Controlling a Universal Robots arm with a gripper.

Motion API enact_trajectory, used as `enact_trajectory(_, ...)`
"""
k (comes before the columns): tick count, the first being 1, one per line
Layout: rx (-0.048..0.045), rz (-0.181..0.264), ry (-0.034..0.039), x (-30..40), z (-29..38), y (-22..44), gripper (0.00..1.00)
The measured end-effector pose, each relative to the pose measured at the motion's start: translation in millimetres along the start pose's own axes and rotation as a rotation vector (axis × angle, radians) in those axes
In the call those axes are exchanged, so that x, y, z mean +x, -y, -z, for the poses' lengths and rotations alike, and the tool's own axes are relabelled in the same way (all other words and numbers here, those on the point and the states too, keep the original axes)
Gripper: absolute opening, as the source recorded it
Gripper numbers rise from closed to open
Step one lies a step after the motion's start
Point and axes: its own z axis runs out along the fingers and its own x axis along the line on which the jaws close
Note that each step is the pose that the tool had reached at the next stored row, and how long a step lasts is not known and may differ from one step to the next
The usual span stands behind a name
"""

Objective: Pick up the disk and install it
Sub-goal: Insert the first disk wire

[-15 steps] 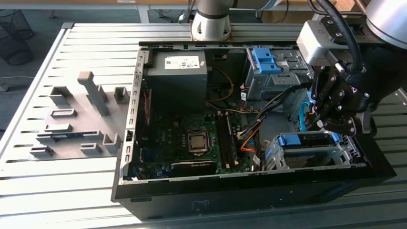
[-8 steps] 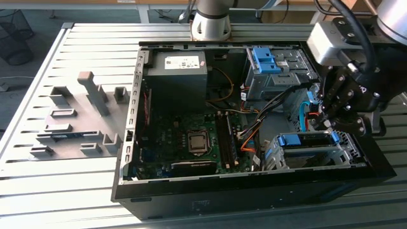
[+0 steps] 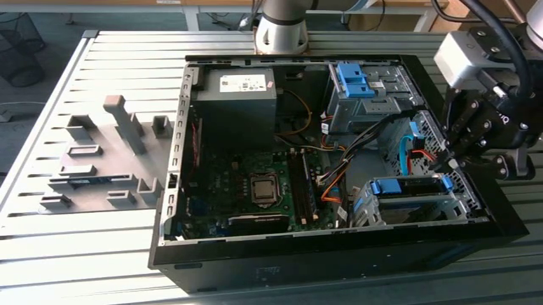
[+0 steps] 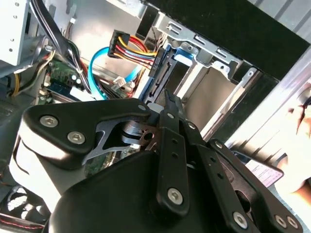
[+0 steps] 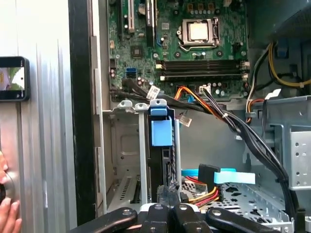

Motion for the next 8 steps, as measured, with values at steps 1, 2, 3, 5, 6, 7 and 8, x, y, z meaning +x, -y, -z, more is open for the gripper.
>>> enact_trajectory(1,-0.0002,0.009,-0.0001,-0.1,-0.3,0.0,0.11)
enact_trajectory(2,-0.0004,0.015,-0.0002,-0.8,-0.4,0.0,0.11)
enact_trajectory(3,-0.0004,0.016,-0.0001,-1.4,-0.5,0.1,0.11)
enact_trajectory(5,-0.0005,0.017,-0.0010,-1.7,-0.6,0.2,0.11)
enact_trajectory(6,-0.0007,0.017,-0.0014,-2.4,-0.6,0.5,0.11)
enact_trajectory(7,-0.0009,0.017,-0.0015,-4.1,-0.9,1.0,0.11)
enact_trajectory(8,-0.0010,0.017,-0.0020,-6.5,-1.1,1.7,0.11)
